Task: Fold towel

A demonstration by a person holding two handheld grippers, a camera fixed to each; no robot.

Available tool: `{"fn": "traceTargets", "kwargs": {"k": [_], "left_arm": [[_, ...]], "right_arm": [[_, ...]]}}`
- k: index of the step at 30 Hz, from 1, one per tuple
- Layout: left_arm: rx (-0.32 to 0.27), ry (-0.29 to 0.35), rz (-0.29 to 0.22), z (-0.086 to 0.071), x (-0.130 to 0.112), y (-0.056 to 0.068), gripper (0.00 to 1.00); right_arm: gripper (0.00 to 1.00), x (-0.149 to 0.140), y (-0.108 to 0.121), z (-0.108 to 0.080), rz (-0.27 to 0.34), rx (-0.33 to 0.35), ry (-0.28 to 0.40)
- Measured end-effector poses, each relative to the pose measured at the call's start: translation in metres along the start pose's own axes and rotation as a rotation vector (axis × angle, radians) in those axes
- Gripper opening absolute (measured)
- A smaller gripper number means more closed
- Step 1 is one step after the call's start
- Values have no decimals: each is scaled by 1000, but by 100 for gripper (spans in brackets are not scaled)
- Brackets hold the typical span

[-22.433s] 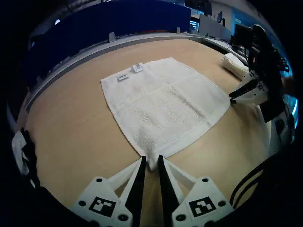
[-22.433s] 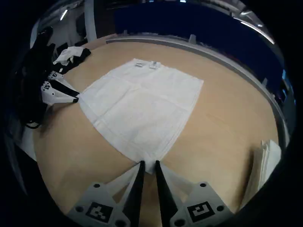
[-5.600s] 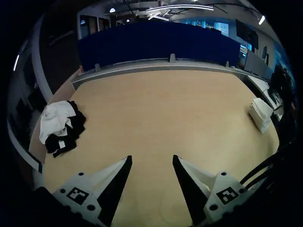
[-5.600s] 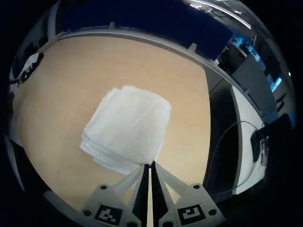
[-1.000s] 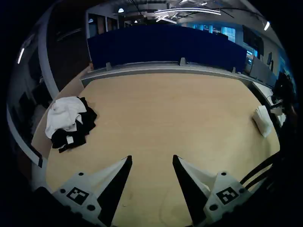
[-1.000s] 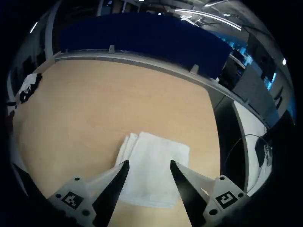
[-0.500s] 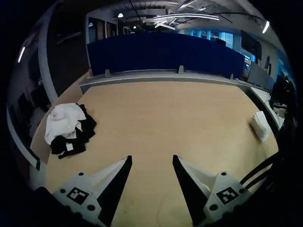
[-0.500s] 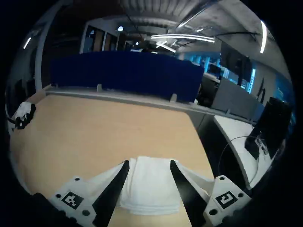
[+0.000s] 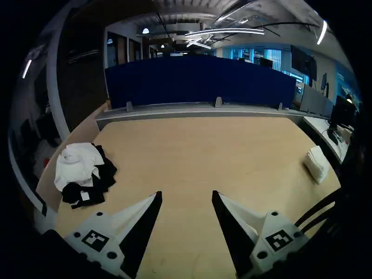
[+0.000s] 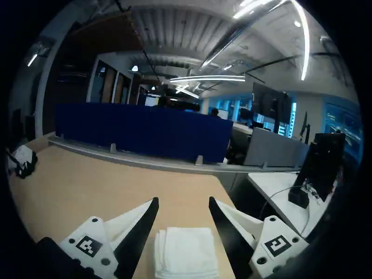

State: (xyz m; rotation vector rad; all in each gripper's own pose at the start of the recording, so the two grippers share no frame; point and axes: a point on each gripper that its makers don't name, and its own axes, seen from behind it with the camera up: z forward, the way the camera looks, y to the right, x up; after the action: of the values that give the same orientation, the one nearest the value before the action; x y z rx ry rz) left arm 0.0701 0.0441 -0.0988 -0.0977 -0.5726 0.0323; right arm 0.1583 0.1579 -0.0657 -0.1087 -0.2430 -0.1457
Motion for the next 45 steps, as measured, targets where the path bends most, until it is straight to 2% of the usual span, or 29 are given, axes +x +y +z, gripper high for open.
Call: {"fn": "traceTargets", "kwargs": {"k": [8,15,24,36,45], "left_arm": [[18,106,-4,0,38,-13,79],[46,202,-17,2,77,-31,79],[62,319,-36,2,119,-45,79],[68,370,-54,4,135,-56,79],[62,395,-58,8,142,-58,79]], "right_arm": [[83,37,-16,-1,60,14,75],[83,69,-58,1,114,74,131],[83,99,-118,8,130,102,182],[85,103,-152,13,162,129,180],[85,109,-167,14,129,130,190]]}}
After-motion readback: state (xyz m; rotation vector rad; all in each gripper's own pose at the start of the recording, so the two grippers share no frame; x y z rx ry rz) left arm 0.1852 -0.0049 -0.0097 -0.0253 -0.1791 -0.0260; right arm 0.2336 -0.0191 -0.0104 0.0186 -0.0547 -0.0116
